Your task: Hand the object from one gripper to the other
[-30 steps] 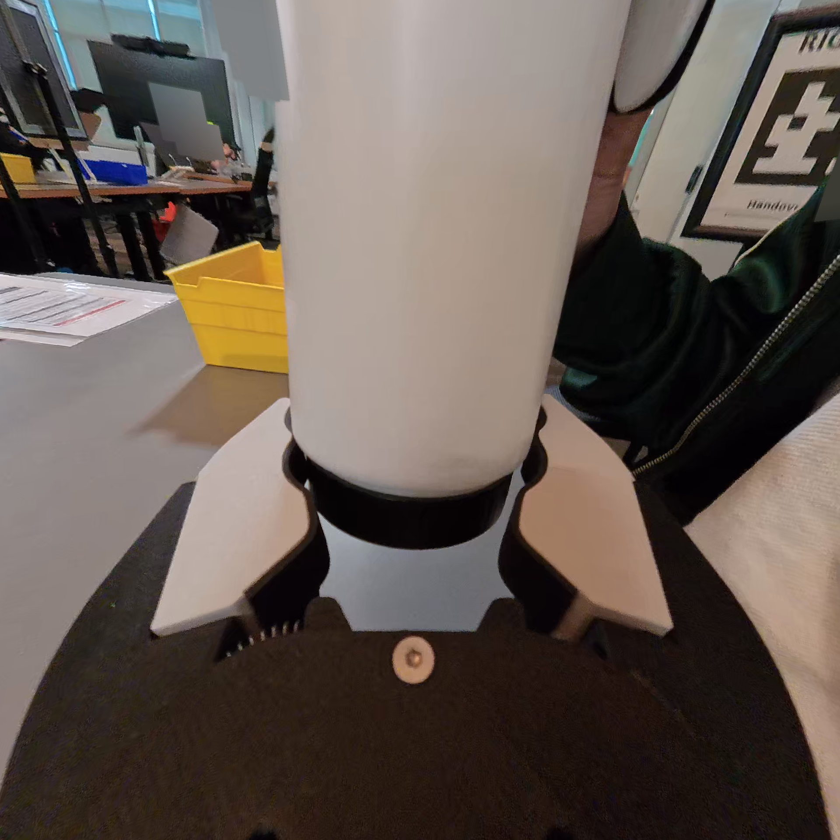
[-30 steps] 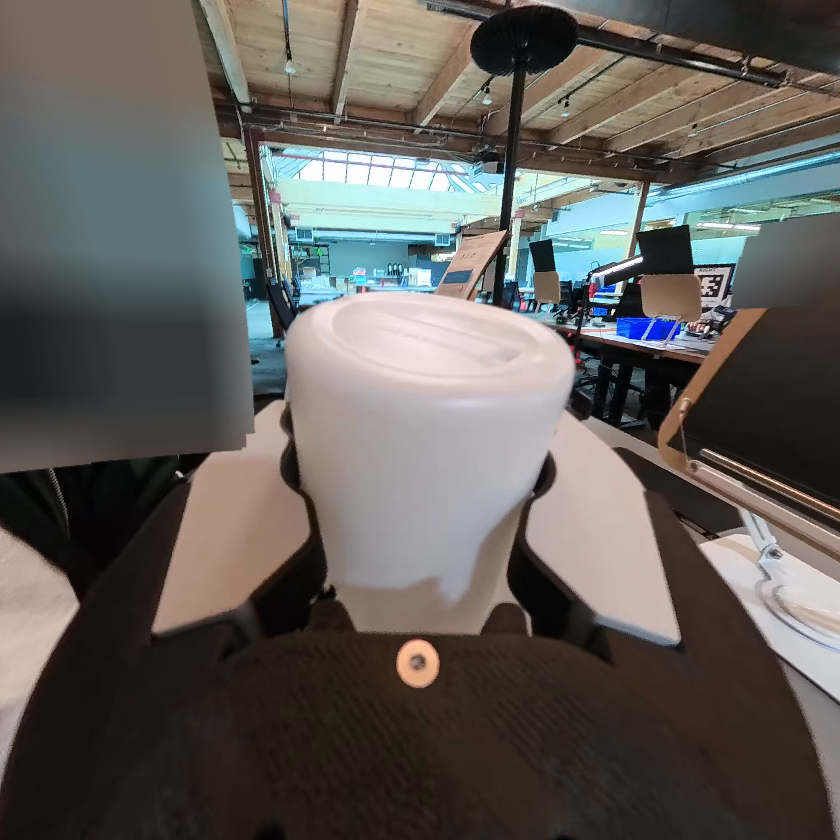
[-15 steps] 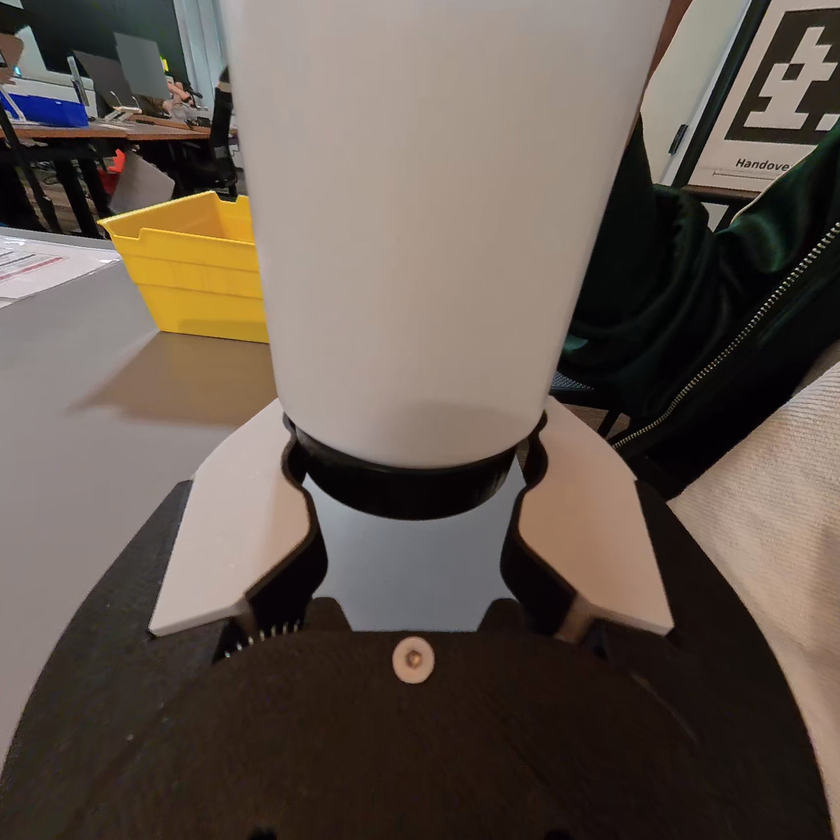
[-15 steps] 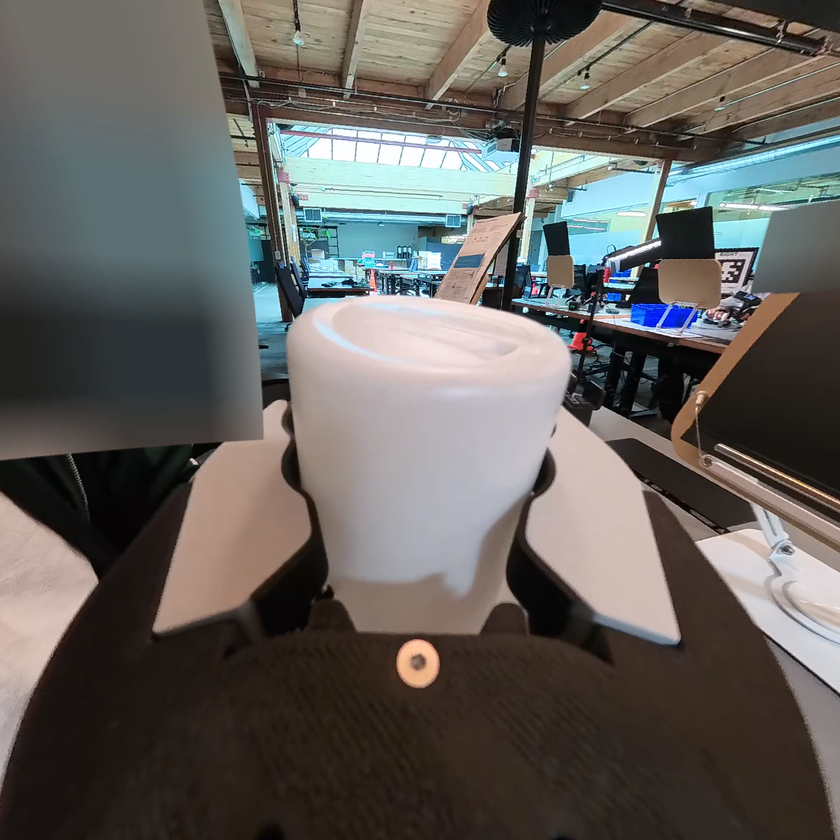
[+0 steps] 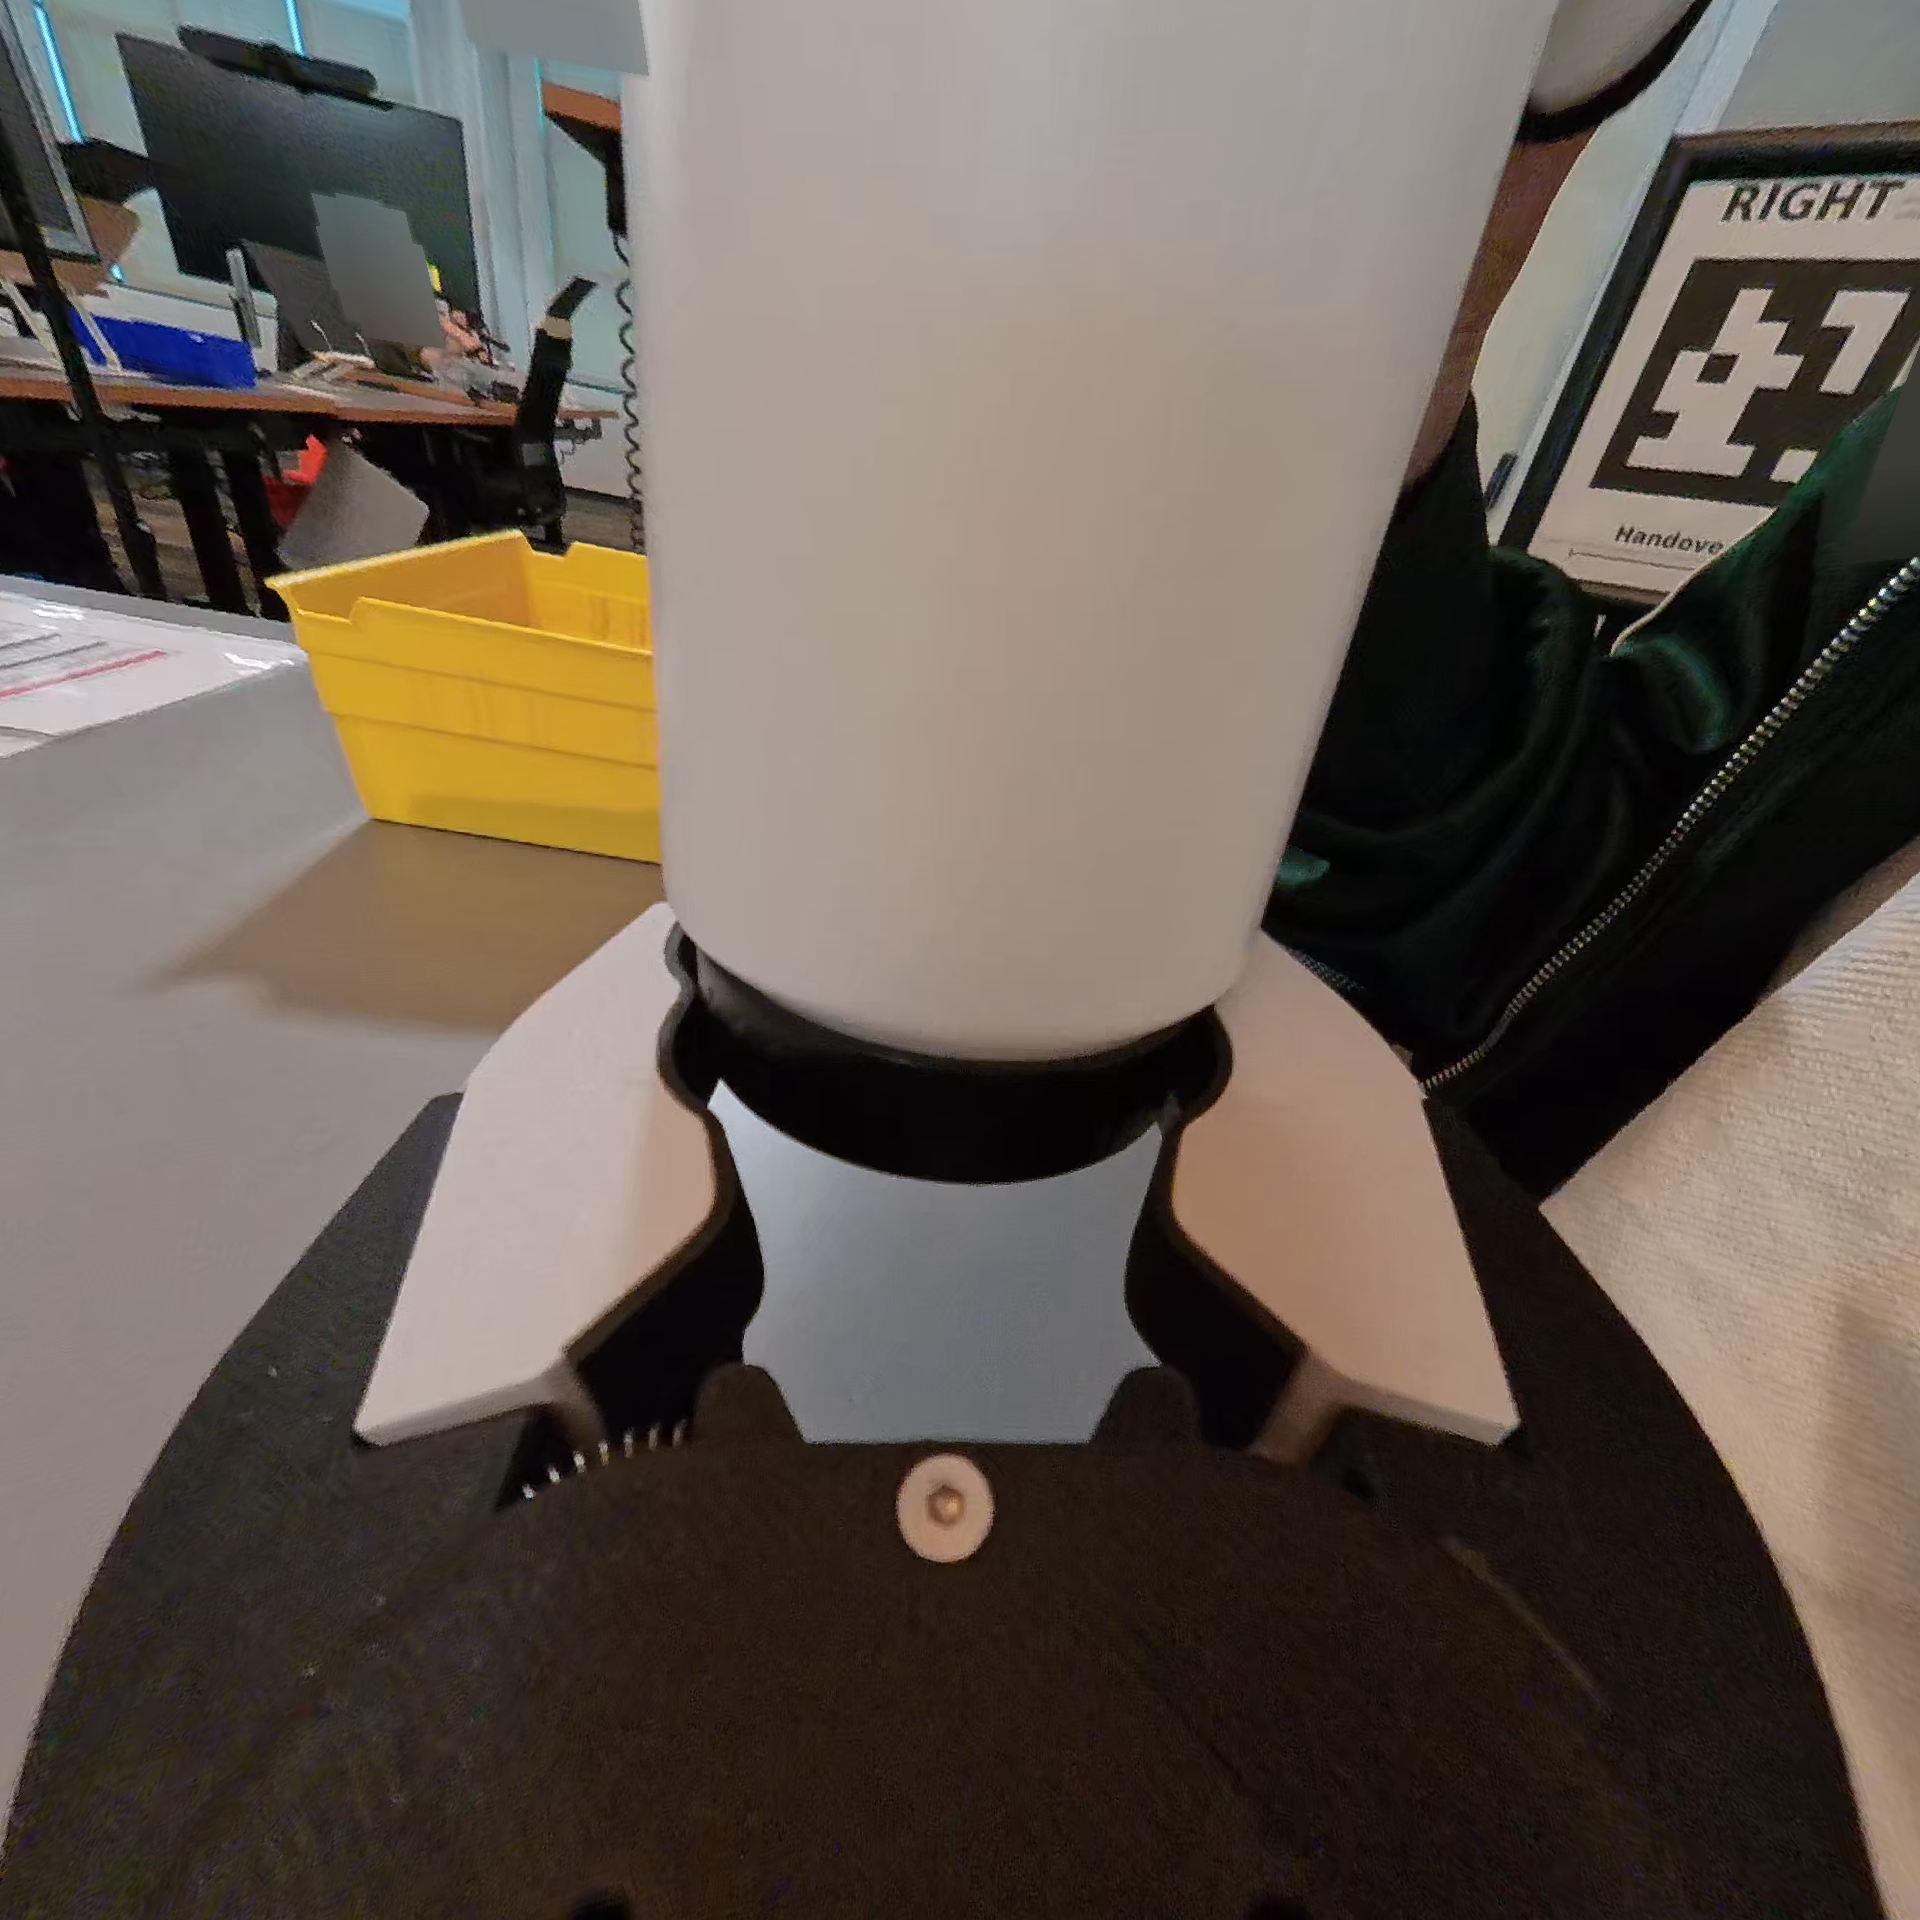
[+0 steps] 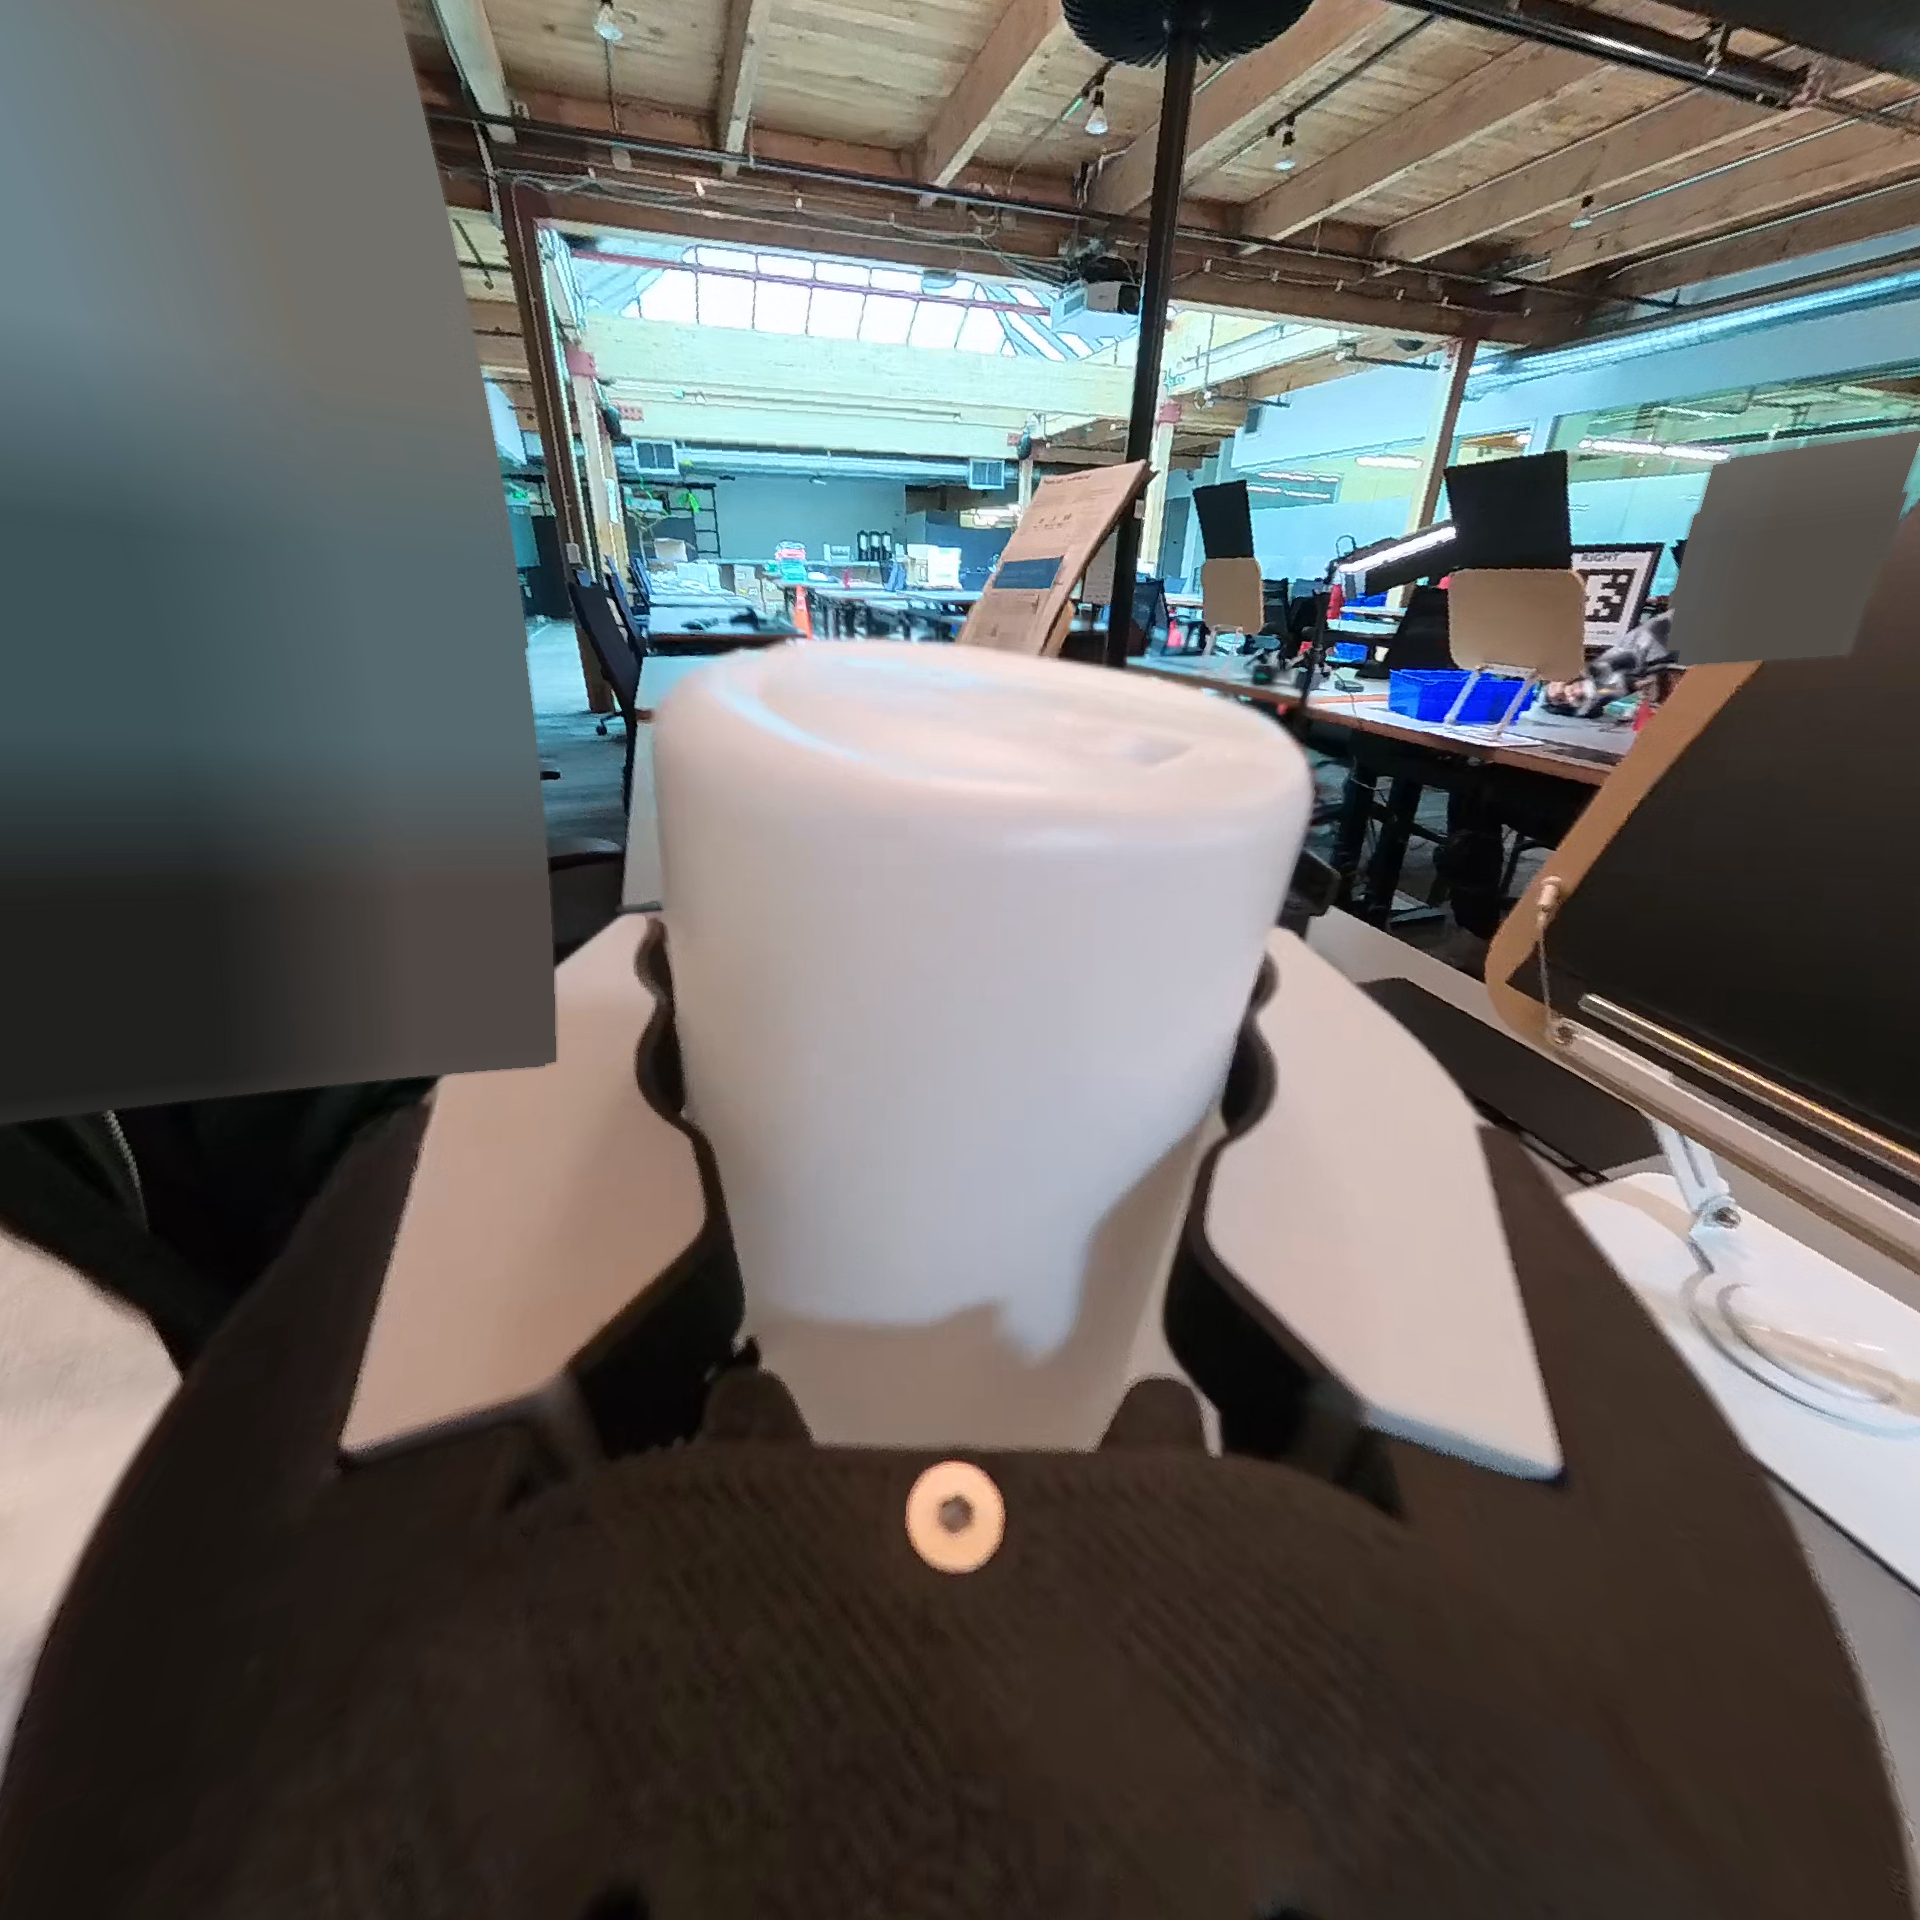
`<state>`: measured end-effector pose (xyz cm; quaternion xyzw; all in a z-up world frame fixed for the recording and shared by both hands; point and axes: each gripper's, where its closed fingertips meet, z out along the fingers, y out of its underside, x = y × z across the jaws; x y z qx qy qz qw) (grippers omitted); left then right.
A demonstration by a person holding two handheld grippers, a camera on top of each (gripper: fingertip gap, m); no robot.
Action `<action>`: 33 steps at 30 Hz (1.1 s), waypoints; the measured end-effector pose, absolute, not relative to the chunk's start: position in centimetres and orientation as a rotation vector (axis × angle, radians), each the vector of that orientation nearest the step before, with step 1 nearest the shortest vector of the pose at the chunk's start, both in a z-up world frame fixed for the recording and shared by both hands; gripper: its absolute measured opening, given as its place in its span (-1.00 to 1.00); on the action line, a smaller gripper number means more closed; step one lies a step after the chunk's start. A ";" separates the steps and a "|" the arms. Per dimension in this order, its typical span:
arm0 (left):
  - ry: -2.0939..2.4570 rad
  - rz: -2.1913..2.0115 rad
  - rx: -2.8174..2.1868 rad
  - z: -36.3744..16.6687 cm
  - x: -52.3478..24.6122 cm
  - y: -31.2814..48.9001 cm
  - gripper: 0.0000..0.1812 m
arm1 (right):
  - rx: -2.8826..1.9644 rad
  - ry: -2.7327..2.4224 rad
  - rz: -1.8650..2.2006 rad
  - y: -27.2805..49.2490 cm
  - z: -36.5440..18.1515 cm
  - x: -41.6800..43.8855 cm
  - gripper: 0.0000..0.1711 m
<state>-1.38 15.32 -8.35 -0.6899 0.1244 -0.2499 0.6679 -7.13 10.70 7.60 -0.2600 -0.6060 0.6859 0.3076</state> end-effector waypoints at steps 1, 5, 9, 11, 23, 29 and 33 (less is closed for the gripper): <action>0.275 -0.559 -1.545 -8.1 -1.5 15.3 -0.04 | -0.693 -1.611 1.790 10.7 7.4 -7.3 0.25; 0.269 -0.518 -1.525 -7.7 -2.2 15.2 -0.04 | -0.697 -1.660 1.717 10.4 6.5 -7.7 0.30; 0.266 -0.507 -1.519 -7.6 -2.3 15.1 -0.04 | -0.674 -1.671 1.708 10.0 6.4 -7.6 0.20; 0.271 -0.498 -1.530 -7.8 -2.3 15.2 -0.04 | -0.666 -1.684 1.709 9.8 6.3 -7.5 0.19; 0.297 -0.498 -1.574 -8.8 -1.6 15.4 0.09 | -0.653 -1.685 1.763 9.3 6.0 -7.4 0.17; 0.307 -0.513 -1.582 -9.1 -1.1 15.5 0.14 | -0.662 -1.675 1.821 9.0 6.0 -7.3 0.17; 0.322 -0.509 -1.587 -9.2 -0.9 15.4 0.11 | -0.656 -1.692 1.805 8.7 5.7 -7.4 0.17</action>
